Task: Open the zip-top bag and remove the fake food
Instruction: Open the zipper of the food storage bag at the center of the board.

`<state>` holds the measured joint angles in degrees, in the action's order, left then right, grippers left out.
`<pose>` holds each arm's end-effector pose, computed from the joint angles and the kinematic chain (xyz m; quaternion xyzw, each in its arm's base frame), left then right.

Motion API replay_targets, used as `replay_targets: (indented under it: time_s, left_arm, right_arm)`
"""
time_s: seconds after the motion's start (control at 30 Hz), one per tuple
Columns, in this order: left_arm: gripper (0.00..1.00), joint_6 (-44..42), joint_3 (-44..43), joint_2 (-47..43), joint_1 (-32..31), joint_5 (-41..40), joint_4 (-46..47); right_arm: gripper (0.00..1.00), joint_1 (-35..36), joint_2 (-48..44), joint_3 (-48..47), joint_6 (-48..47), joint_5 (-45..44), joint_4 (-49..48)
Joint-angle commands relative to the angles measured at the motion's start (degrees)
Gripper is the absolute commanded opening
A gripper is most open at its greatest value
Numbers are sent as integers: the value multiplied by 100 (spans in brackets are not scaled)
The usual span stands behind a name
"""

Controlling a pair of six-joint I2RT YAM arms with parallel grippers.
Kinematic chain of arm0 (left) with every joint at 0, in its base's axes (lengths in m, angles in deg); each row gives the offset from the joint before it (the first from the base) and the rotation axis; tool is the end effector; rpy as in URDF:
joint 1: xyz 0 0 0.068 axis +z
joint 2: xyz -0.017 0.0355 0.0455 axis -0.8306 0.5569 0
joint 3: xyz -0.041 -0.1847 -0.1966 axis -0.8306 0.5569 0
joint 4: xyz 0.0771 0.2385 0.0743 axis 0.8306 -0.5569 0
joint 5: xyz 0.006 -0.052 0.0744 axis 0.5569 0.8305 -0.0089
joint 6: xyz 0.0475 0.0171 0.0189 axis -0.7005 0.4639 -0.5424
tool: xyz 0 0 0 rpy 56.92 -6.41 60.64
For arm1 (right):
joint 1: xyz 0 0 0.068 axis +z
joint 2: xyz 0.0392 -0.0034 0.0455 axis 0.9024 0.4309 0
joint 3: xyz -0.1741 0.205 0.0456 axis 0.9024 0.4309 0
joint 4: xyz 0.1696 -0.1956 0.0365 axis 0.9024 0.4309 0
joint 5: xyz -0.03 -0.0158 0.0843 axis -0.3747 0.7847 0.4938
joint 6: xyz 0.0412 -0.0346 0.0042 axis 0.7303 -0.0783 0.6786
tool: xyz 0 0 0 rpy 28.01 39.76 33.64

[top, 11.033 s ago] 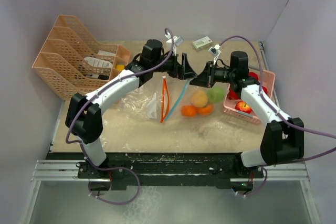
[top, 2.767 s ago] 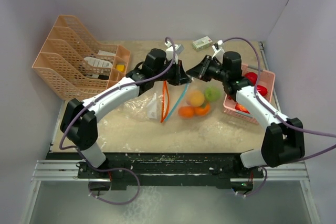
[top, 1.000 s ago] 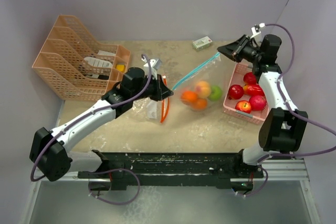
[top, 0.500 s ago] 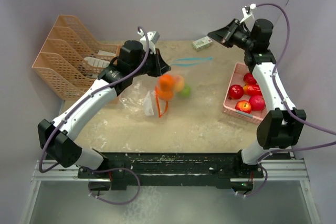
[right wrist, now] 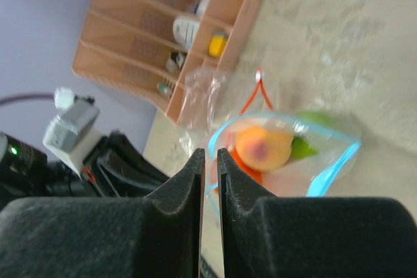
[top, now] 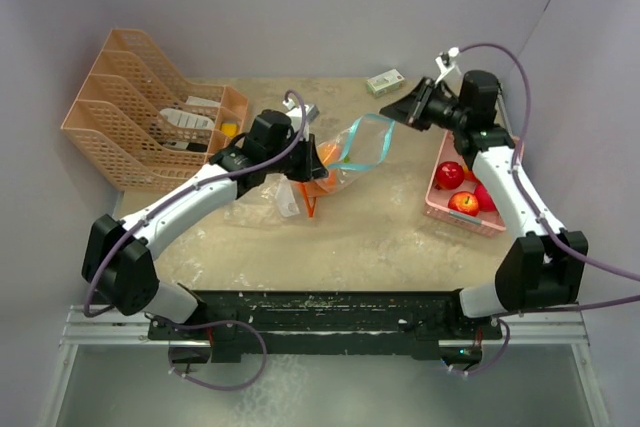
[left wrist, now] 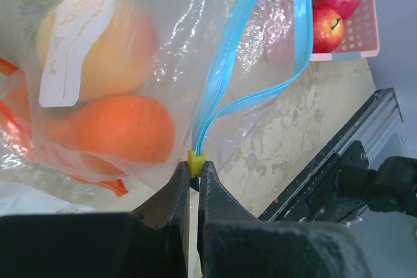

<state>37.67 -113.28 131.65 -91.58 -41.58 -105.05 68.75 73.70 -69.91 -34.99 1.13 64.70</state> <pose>0.2652 -0.2005 0.3100 0.1093 0.8700 -0.3506 0.3290 0.3399 0.0483 0.3815 0.0196 0.7440 0.4797 0.4648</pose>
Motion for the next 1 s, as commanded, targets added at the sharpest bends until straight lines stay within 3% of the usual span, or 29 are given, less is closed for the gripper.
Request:
replay_targets:
  time_s: [0.0,0.23,0.6,0.7,0.87,0.9,0.97]
  left_arm:
    - [0,90,-190,153,-95,194,467]
    - [0,20,-535,406,-118,172,433]
    - [3,34,-416,361,-121,299,599]
    - [24,-101,-499,296,-121,305,540]
    - [91,-89,-602,-17,44,17,536]
    - [99,-18,-615,-34,139,42,538]
    - [99,165,-625,-47,365,190,589]
  right_arm:
    - [15,331,-382,498,-287,-83,58]
    - [16,685,-272,389,-833,-334,754]
    - [17,1028,271,713,-931,-548,647]
    - [16,1077,429,756,-827,-570,462]
    - [16,1084,523,920,-819,-558,364]
    - [15,1084,506,960,-820,-565,349]
    - [15,1084,403,1053,-825,-569,316]
